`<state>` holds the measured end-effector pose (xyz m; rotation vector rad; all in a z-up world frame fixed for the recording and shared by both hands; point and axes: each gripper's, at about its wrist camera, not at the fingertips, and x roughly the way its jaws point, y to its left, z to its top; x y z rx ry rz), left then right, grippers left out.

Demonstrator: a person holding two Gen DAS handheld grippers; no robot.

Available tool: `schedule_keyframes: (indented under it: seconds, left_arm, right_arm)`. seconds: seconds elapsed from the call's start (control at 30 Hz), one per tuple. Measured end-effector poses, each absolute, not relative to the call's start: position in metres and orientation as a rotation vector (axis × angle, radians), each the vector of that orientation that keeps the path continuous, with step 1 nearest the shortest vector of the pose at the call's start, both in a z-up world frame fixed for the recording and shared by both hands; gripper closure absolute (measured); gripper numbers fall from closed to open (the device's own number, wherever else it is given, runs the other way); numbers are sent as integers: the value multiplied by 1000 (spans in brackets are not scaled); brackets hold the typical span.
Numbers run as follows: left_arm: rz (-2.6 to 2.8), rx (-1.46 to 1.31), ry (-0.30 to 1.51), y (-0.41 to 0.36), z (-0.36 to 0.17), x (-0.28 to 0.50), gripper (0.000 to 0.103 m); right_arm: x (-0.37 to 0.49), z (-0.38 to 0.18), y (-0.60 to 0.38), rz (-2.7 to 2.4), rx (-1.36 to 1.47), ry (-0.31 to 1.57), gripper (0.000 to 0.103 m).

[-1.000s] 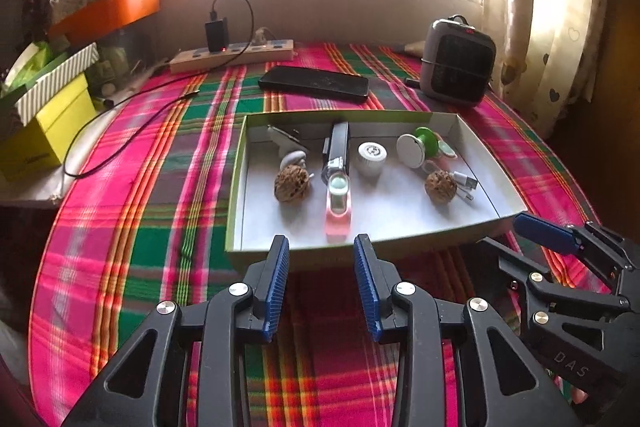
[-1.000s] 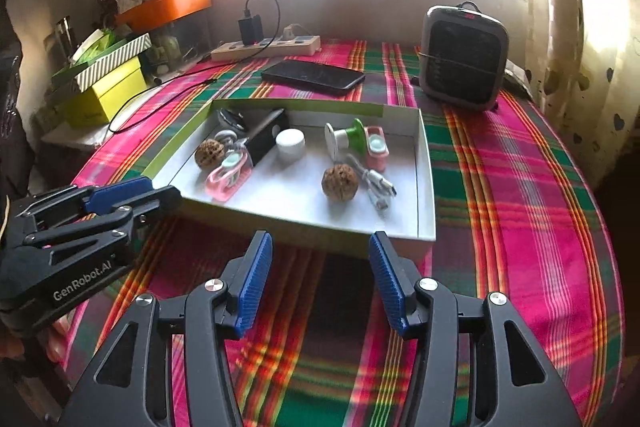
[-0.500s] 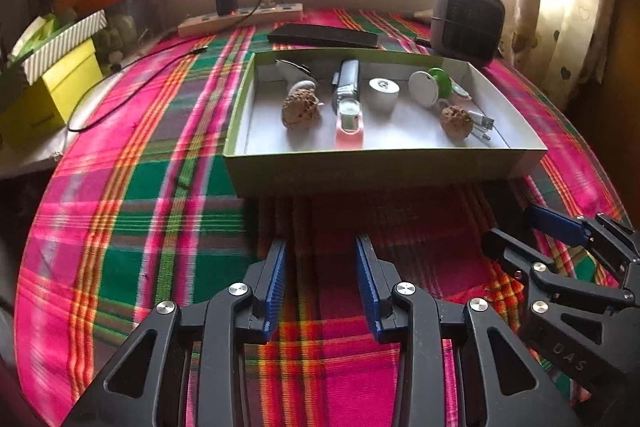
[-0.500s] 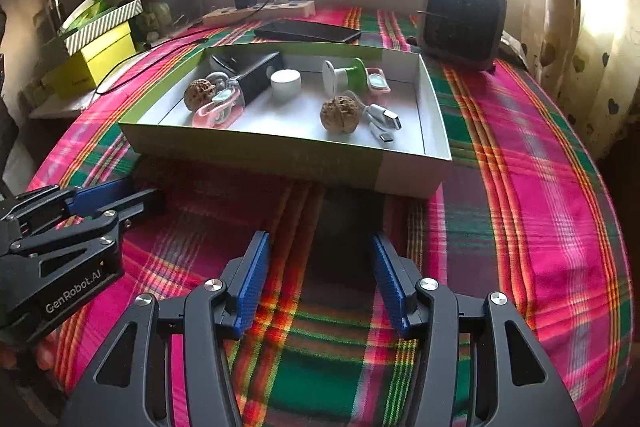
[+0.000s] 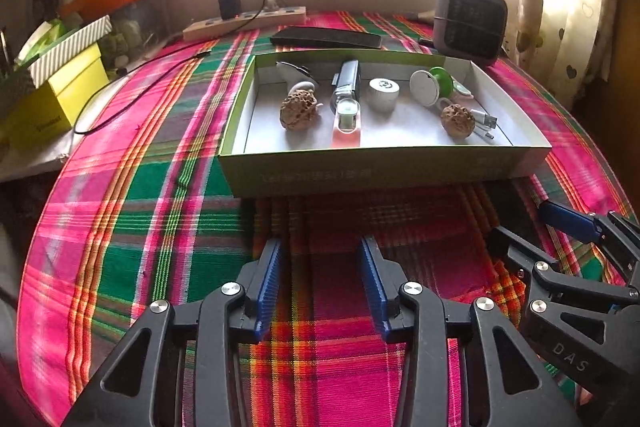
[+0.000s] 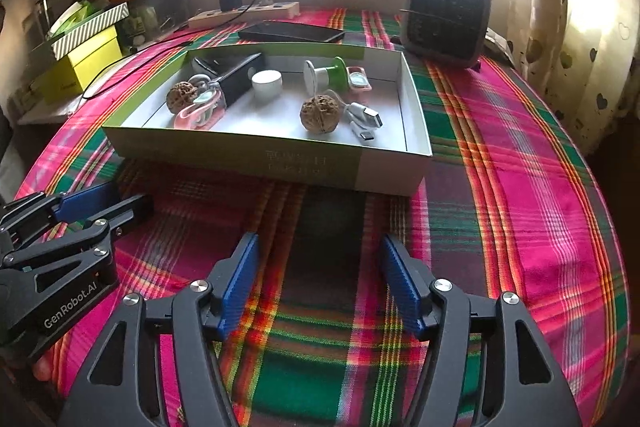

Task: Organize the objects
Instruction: 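Withdraw both open tools away from the box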

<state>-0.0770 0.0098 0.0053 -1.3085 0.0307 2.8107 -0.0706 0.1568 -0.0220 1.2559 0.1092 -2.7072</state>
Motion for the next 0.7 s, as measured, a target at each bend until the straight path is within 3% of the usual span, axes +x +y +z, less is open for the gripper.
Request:
schedule_keyframes:
  seconds: [0.7]
  left_arm:
    - [2810, -1311, 34, 10, 5, -77, 65]
  right_arm:
    - [-70, -22, 156, -2707, 1256, 108, 39]
